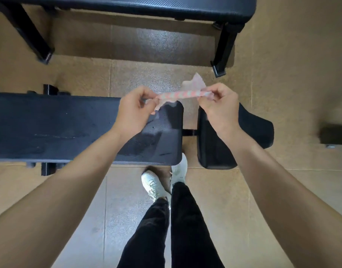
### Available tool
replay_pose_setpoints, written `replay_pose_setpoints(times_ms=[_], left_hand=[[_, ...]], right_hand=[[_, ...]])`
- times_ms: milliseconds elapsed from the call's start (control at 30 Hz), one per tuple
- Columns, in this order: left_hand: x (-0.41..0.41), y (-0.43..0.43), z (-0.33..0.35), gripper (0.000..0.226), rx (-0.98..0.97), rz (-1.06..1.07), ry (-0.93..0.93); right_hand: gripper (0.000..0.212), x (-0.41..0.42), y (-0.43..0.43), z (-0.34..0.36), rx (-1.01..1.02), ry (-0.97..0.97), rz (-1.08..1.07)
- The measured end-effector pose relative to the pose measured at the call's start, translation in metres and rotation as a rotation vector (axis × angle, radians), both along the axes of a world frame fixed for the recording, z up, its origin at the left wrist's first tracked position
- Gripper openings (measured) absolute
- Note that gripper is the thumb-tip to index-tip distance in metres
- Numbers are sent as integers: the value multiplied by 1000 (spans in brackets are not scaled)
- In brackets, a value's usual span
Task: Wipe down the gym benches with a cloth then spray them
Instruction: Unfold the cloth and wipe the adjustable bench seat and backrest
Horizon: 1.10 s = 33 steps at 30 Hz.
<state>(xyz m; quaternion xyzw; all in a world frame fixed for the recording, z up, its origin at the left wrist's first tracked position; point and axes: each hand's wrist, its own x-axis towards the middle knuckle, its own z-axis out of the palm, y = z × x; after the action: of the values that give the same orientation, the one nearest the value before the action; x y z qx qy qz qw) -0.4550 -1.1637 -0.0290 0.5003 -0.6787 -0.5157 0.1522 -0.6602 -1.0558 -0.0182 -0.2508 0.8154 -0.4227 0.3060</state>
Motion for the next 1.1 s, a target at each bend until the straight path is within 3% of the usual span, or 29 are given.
replay_pose_setpoints(times_ms=[167, 267, 400, 467, 533, 633, 700, 767, 900, 1100], left_hand=[[1, 12, -11, 7, -86, 32, -31], [18, 31, -49, 4, -59, -27, -277], [35, 55, -83, 20, 82, -204, -680], [38, 62, -90, 22, 99, -160, -738], [36, 68, -91, 20, 23, -108, -687], [28, 67, -98, 18, -210, -204, -551], [20, 61, -109, 36, -344, -346, -469], [8, 52, -123, 56, -408, -533, -448], [-18, 38, -144, 85, -442, -808, -589], [-40, 37, -170, 77, -546, -799, -739]], right_hand=[[15, 14, 19, -18, 81, -9, 80], [16, 28, 45, -54, 163, 37, 226], [35, 38, 73, -94, 441, -252, 548], [37, 37, 79, -107, 518, -268, 666], [26, 33, 78, -114, 468, -152, 625], [23, 25, 71, -127, 254, 138, 483], [30, 17, 66, -135, 163, 434, 431], [41, 7, 65, -141, 225, 633, 426], [73, -4, 74, -153, 528, 685, 568], [78, -7, 84, -163, 629, 730, 657]])
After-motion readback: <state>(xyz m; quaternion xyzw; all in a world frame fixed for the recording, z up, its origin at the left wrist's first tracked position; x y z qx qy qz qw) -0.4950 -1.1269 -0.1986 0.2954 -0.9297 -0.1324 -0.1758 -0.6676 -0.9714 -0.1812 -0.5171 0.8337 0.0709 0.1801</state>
